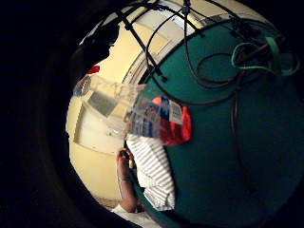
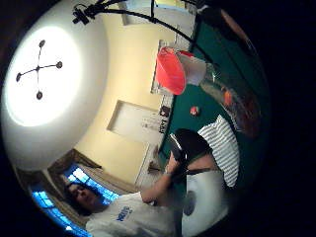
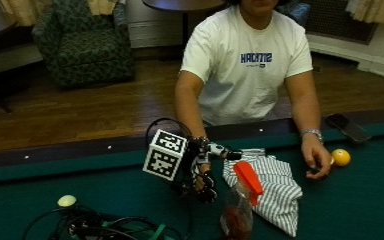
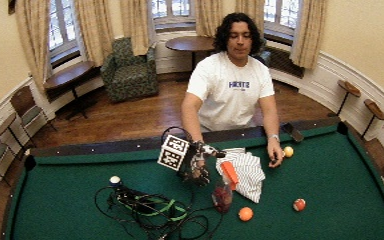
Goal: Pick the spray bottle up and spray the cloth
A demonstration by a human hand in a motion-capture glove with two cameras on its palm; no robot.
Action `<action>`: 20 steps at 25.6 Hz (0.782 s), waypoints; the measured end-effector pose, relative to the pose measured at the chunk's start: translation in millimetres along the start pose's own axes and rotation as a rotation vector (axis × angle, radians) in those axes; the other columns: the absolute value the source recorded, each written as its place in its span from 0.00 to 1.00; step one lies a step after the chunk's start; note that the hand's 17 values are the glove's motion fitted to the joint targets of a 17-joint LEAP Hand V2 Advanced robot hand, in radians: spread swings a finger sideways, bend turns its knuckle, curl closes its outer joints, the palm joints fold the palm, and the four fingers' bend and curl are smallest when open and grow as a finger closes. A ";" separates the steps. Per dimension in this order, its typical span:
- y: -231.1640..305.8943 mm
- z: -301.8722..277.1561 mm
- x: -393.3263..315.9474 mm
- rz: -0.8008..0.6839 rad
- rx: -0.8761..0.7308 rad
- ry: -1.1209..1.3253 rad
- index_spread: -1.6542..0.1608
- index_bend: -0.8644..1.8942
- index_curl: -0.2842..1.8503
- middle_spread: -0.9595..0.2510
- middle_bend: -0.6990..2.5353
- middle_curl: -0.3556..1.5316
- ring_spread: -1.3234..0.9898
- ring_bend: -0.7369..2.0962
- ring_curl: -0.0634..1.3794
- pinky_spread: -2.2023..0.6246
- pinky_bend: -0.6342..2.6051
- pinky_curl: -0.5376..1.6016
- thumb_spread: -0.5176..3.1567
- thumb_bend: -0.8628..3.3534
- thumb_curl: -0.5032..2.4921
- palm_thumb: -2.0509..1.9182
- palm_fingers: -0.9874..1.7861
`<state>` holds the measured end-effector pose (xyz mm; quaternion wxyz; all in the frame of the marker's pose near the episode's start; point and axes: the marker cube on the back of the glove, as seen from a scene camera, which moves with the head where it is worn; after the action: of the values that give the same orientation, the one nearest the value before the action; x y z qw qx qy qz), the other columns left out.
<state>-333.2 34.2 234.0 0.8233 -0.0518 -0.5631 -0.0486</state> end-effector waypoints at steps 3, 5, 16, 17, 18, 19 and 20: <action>-7.8 9.5 -0.5 0.015 0.012 -0.011 0.72 0.37 0.33 0.66 0.34 0.46 0.50 0.47 0.35 0.78 0.34 0.49 0.38 0.20 0.35 0.70 0.48; -14.0 16.7 -1.5 0.032 0.019 -0.028 0.72 0.35 0.31 0.67 0.33 0.45 0.50 0.47 0.33 0.79 0.35 0.47 0.38 0.20 0.34 0.69 0.49; -42.4 42.2 -3.2 0.107 -0.015 -0.084 0.72 0.35 0.27 0.67 0.32 0.42 0.50 0.46 0.31 0.80 0.35 0.45 0.37 0.20 0.32 0.69 0.50; -44.4 43.3 -2.5 0.112 -0.017 -0.085 0.72 0.35 0.27 0.67 0.32 0.42 0.50 0.46 0.31 0.80 0.34 0.45 0.37 0.20 0.32 0.69 0.51; -46.4 44.3 -2.0 0.114 -0.019 -0.084 0.72 0.35 0.26 0.67 0.32 0.42 0.50 0.45 0.31 0.80 0.34 0.45 0.37 0.20 0.32 0.69 0.51; -48.1 45.4 -1.9 0.114 -0.018 -0.082 0.72 0.34 0.26 0.67 0.32 0.42 0.50 0.46 0.31 0.80 0.34 0.45 0.37 0.20 0.32 0.69 0.51; -49.6 46.6 -2.3 0.111 -0.015 -0.080 0.72 0.35 0.26 0.67 0.32 0.42 0.50 0.46 0.30 0.80 0.34 0.45 0.37 0.20 0.32 0.69 0.51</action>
<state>-383.9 -8.3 250.2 0.8011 -0.0912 -0.5915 -0.0049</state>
